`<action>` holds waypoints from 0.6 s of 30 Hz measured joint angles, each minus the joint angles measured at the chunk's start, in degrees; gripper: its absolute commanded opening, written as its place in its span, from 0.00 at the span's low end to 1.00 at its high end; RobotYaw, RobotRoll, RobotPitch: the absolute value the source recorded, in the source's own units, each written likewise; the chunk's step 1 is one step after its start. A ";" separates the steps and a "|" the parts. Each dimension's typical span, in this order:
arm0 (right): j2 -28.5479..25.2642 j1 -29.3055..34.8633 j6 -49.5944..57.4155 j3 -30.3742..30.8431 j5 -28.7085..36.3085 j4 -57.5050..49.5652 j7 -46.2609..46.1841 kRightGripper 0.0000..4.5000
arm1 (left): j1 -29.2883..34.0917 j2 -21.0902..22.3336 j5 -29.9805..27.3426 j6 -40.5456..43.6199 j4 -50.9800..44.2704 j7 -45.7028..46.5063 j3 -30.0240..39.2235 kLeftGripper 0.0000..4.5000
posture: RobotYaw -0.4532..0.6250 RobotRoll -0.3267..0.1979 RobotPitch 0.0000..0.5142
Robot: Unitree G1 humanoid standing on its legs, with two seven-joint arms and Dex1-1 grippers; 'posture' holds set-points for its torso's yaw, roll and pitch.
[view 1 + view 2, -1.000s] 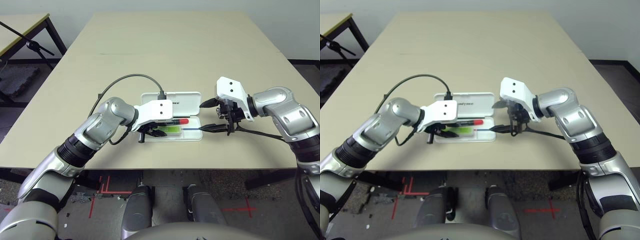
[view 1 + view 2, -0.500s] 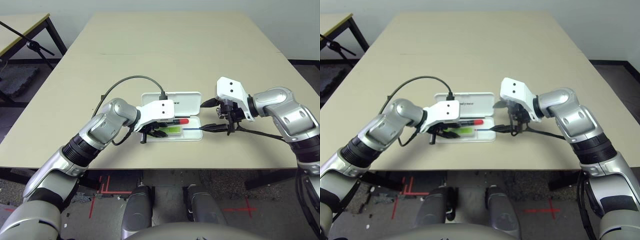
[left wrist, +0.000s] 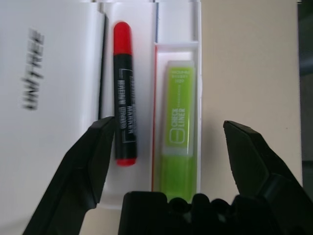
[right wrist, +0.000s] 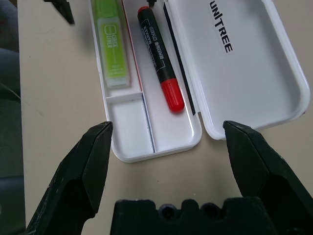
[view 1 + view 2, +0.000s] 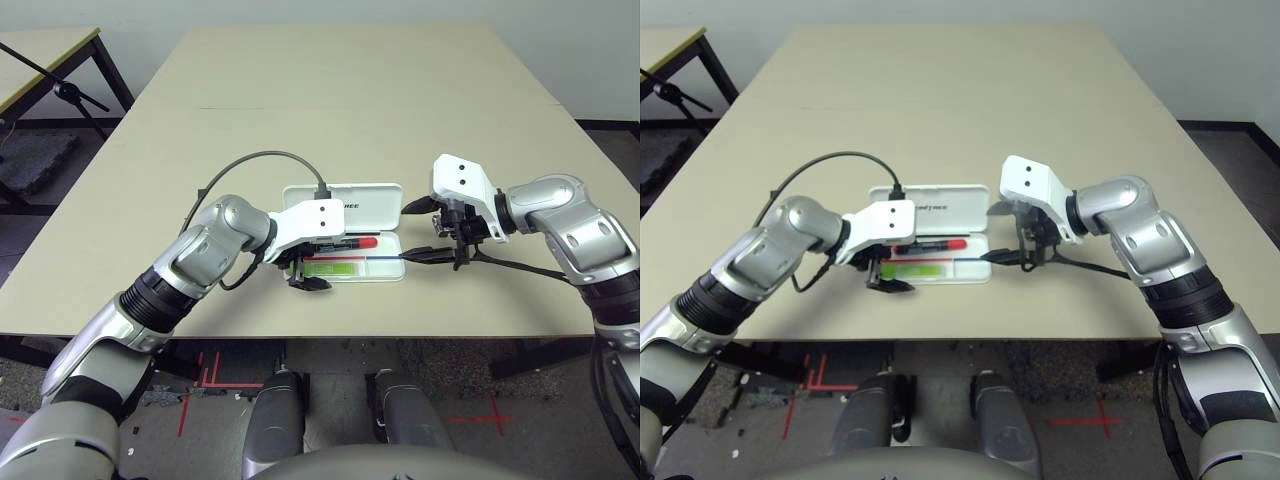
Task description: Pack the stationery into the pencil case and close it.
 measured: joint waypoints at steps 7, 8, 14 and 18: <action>-0.66 0.92 0.01 0.02 -0.05 0.04 0.03 1.00 | 1.92 6.71 -5.52 2.29 -6.85 -2.18 8.63 0.99 | 0.38 0.62 0.16; -0.70 0.96 0.00 0.01 -0.05 0.05 0.03 1.00 | 2.23 7.88 -6.69 2.76 -7.52 -2.51 9.94 0.99 | 0.38 0.62 0.16; -0.72 0.96 -0.07 0.05 -0.08 0.33 0.25 1.00 | 2.31 12.53 -10.64 4.03 -9.23 -3.52 15.61 0.99 | 0.39 0.62 0.18; -0.62 0.96 -0.13 0.12 -0.18 0.51 0.28 1.00 | 3.04 12.97 -11.40 4.23 -9.46 -3.37 15.72 0.99 | 0.39 0.62 0.18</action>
